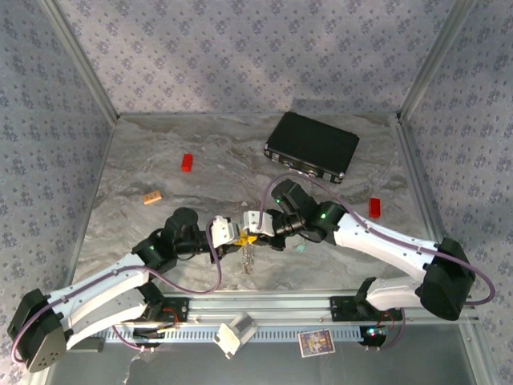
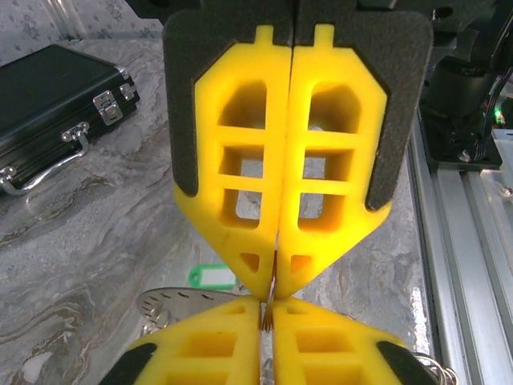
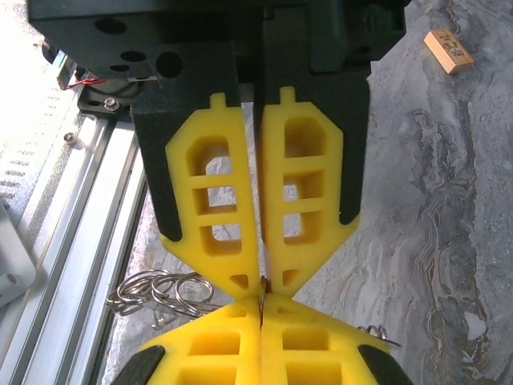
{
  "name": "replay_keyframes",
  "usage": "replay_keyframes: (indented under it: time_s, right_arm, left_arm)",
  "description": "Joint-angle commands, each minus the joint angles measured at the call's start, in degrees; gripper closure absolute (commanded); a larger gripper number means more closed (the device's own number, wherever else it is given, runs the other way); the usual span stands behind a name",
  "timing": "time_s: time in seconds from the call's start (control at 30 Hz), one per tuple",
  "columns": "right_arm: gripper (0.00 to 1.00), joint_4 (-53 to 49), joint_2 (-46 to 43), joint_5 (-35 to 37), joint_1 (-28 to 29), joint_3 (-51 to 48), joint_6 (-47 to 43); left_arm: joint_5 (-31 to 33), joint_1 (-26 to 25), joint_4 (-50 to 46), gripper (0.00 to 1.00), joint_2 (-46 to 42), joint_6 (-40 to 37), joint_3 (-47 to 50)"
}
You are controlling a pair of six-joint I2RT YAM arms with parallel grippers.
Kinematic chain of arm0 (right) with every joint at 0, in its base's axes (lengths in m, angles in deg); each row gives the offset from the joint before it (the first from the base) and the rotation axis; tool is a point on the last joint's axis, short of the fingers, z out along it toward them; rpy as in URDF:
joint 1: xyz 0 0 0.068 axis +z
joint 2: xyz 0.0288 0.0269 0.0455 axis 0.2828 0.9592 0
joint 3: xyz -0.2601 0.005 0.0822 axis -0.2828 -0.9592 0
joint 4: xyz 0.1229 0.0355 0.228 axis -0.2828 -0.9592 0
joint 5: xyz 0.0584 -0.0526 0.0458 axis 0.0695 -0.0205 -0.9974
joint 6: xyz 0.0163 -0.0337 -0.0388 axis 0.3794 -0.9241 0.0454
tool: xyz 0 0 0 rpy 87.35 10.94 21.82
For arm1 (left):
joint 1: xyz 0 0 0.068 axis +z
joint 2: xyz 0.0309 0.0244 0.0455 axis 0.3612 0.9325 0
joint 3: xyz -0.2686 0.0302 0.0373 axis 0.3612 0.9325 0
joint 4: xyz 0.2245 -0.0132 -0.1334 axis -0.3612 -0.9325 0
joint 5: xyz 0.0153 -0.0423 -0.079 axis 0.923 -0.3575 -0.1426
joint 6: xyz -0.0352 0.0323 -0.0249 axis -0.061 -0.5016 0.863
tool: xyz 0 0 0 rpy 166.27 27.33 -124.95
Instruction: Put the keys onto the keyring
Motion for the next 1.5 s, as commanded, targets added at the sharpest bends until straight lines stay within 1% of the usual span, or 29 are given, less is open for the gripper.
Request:
replay_keyframes:
  time_s: [0.0, 0.03, 0.07, 0.1, 0.13, 0.2, 0.27, 0.3, 0.4, 0.5, 0.6, 0.8, 0.97, 1.07, 1.17, 1.23, 1.27, 1.3, 1.33, 1.37, 1.4, 1.47]
  right_arm:
    - [1.00, 6.16, -0.69, -4.09, 0.86, -0.96, 3.18]
    - [1.00, 6.81, -1.08, -3.80, 0.80, -1.32, 3.71]
    - [0.88, 8.00, -1.77, -3.39, 0.53, -2.28, 4.39]
    - [0.78, 9.48, -2.81, -3.22, 0.00, -3.48, 5.19]
    - [0.74, 12.28, -4.35, -3.61, -0.81, -5.64, 6.55]
    - [0.70, 19.33, -7.84, -5.48, -3.60, -11.12, 9.66]
    - [0.67, 25.13, -10.36, -7.41, -5.88, -16.45, 12.48]
    - [0.67, 26.54, -11.00, -7.67, -6.22, -17.91, 13.61]
    - [0.68, 30.83, -11.53, -7.03, -6.07, -21.31, 17.09]
    - [0.71, 38.32, -10.73, -4.84, -5.54, -24.92, 21.44]
    - [0.72, 43.63, -9.24, -5.01, -4.99, -26.75, 23.81]
    - [0.76, 46.06, -8.28, -4.06, -4.54, -27.04, 24.15]
    - [0.78, 46.12, -8.25, -5.35, -4.30, -26.84, 23.95]
    - [0.83, 45.86, -7.45, -5.54, -4.06, -26.63, 23.78]
    - [0.91, 46.18, -7.08, -6.05, -3.84, -26.27, 23.87]
    - [0.98, 46.10, -7.07, -6.27, -3.75, -25.97, 23.76]
    - [1.00, 45.42, -7.26, -6.30, -3.79, -25.67, 23.41]
    - [1.00, 44.11, -7.45, -6.34, -3.79, -25.26, 22.92]
    - [1.00, 42.20, -7.74, -6.28, -3.72, -24.63, 22.17]
    - [1.00, 39.26, -8.20, -5.95, -3.74, -23.56, 21.05]
    - [1.00, 35.91, -8.61, -5.60, -3.60, -22.37, 19.61]
    - [1.00, 29.27, -9.28, -4.46, -3.32, -20.04, 16.20]
  left_arm:
    - [-1.65, -0.37, 3.55, 0.98, -0.42, 0.22, 0.15]
    - [-1.59, -0.31, 3.80, 1.00, -0.53, 0.20, 0.38]
    - [-1.36, -0.35, 4.27, 1.00, -0.71, 0.28, 0.67]
    - [-1.15, -0.35, 4.97, 1.00, -0.93, 0.50, 1.05]
    - [-0.83, -0.37, 6.62, 1.00, -1.20, 1.10, 1.73]
    - [0.08, -0.30, 13.98, 1.00, -1.28, 3.98, 4.56]
    - [0.88, -0.43, 25.01, 1.00, -0.22, 9.09, 8.44]
    - [1.09, -0.61, 27.18, 1.00, 0.17, 10.02, 9.50]
    - [1.78, -1.22, 27.65, 1.00, 0.43, 9.86, 10.14]
    - [1.77, -1.38, 28.33, 1.00, 0.45, 9.66, 10.49]
    - [1.65, -1.37, 29.10, 1.00, 0.40, 9.91, 10.81]
    - [0.50, -1.59, 30.52, 1.00, 0.58, 10.53, 11.65]
    - [0.43, -1.86, 31.08, 1.00, 0.85, 10.45, 11.71]
    - [0.19, -1.88, 32.07, 1.00, 1.11, 10.57, 11.64]
    - [-0.09, -1.95, 32.48, 1.00, 1.41, 10.57, 11.44]
    - [-0.18, -1.88, 32.51, 1.00, 1.36, 10.66, 11.46]
    - [-0.01, -1.94, 32.30, 1.00, 1.29, 10.67, 11.39]
    - [0.42, -1.94, 31.38, 0.99, 1.17, 10.62, 11.23]
    - [1.09, -1.96, 29.69, 0.94, 0.90, 10.15, 10.75]
    - [1.74, -1.96, 26.48, 0.83, 0.43, 9.33, 9.92]
    - [1.98, -1.95, 22.67, 0.77, -0.05, 8.12, 8.98]
    - [2.38, -1.99, 16.78, 0.75, -0.92, 5.91, 7.43]
